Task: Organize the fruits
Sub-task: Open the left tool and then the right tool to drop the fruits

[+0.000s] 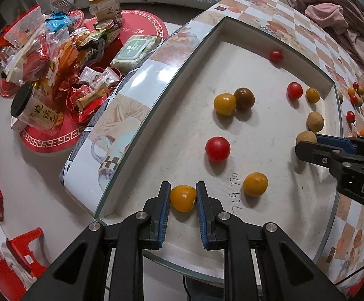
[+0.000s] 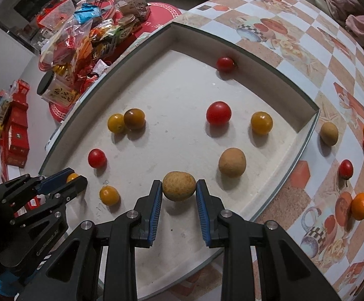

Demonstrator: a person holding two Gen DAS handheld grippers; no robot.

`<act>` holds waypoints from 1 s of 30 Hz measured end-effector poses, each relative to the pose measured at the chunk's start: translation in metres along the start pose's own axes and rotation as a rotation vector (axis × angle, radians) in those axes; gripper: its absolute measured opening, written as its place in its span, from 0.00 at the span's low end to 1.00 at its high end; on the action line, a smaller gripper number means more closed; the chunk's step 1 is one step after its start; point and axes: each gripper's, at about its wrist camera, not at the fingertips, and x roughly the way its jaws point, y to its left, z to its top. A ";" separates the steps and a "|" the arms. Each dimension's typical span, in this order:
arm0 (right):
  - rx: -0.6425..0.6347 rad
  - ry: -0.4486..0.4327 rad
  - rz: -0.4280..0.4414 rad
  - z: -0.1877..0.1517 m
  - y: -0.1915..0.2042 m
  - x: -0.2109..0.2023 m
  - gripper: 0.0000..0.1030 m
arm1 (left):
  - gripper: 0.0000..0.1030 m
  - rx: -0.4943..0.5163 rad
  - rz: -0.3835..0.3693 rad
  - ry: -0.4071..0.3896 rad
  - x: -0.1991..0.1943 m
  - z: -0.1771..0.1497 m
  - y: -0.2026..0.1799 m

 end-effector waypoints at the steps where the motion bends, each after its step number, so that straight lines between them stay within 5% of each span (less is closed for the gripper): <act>1: -0.004 -0.001 -0.007 0.000 0.001 0.001 0.29 | 0.21 0.003 0.002 -0.001 0.000 0.000 0.000; 15: -0.027 -0.006 -0.033 -0.005 0.004 0.008 0.30 | 0.22 0.048 0.019 0.005 -0.001 0.000 -0.010; 16: -0.026 -0.003 -0.028 -0.006 0.004 0.008 0.30 | 0.24 0.051 0.021 0.007 -0.001 0.000 -0.010; 19: -0.026 0.002 -0.024 -0.008 0.004 0.007 0.32 | 0.70 0.035 0.038 0.000 -0.003 0.000 -0.008; 25: -0.020 0.007 -0.012 -0.007 0.003 0.008 0.36 | 0.70 0.054 0.044 -0.006 -0.007 -0.001 -0.012; 30: -0.009 -0.021 0.005 -0.005 0.004 -0.005 0.64 | 0.70 0.048 0.042 0.012 -0.007 0.000 -0.013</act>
